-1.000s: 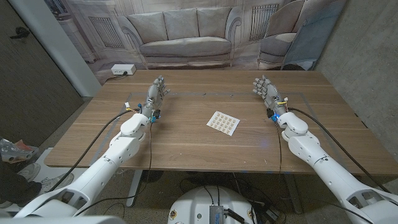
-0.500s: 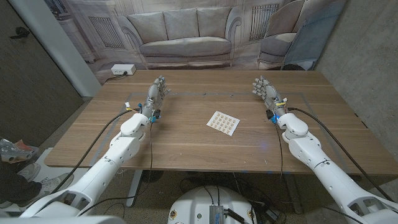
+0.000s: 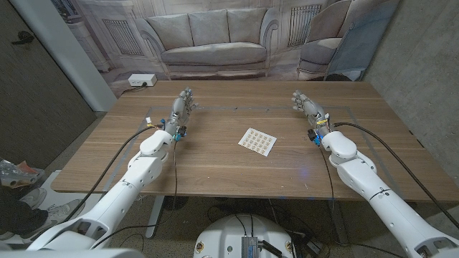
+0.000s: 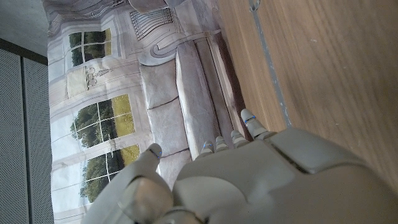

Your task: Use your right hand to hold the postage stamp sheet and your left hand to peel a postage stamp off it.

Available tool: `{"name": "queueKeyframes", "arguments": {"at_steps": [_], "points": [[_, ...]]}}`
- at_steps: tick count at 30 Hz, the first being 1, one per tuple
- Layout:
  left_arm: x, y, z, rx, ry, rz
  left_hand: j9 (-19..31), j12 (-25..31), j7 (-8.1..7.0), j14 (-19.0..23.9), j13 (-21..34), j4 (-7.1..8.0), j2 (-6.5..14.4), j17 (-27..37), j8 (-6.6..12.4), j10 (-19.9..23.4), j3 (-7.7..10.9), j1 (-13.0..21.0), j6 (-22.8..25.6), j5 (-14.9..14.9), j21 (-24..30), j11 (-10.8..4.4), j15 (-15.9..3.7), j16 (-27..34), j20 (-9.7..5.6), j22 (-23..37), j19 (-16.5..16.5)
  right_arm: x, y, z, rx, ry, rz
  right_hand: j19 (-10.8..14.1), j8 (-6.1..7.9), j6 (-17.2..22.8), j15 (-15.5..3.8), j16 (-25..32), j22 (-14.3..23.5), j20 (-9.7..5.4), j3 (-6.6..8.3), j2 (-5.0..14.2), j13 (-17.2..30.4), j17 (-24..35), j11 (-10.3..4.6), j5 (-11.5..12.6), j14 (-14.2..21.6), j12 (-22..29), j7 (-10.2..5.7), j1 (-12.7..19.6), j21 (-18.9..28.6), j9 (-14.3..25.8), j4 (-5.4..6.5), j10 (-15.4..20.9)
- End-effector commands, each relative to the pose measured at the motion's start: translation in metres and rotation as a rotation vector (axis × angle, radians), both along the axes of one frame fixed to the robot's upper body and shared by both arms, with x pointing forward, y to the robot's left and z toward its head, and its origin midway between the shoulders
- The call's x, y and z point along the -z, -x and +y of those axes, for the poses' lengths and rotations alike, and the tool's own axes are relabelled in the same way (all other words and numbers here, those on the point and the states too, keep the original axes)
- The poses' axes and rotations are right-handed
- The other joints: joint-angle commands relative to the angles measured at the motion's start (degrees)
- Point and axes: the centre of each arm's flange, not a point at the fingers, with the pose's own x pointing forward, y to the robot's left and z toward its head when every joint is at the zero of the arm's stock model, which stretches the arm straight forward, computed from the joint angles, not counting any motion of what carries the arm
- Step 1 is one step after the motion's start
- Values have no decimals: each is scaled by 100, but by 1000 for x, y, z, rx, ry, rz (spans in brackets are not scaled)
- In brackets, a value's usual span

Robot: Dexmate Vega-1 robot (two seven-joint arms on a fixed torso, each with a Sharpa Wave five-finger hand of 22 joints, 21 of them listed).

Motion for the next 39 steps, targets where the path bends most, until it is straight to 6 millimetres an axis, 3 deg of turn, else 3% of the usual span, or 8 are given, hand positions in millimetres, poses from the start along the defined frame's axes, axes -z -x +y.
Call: {"name": "queueKeyframes", "arguments": {"at_steps": [1,13,39], "points": [[-2,-3,-3,8,-9,4,23,33,-70,-463,21,-9,351,25,47,-495,18,12,-391,27,-8,43,42,21,34,15,-551,-2,19,10,112,161,-19,13,44,90,2,17,15,56,13,-11,8,19,-6,19,70,30,9,99,-7,33,-44,73],[-4,-11,-7,28,-18,14,25,42,-107,-422,23,-15,340,26,39,-444,18,19,-380,28,-30,95,102,26,62,16,-527,-6,36,22,198,281,-60,99,102,310,-80,47,18,22,106,38,8,20,-66,27,235,96,-13,220,-50,34,-179,281],[-8,-15,-12,41,-39,15,27,46,-120,-356,27,-21,321,29,32,-384,13,25,-351,27,-58,150,150,30,110,20,-458,-16,74,63,365,618,-108,165,96,398,-129,38,21,17,180,75,6,23,-134,28,314,114,-35,283,-95,35,-269,385]]}}
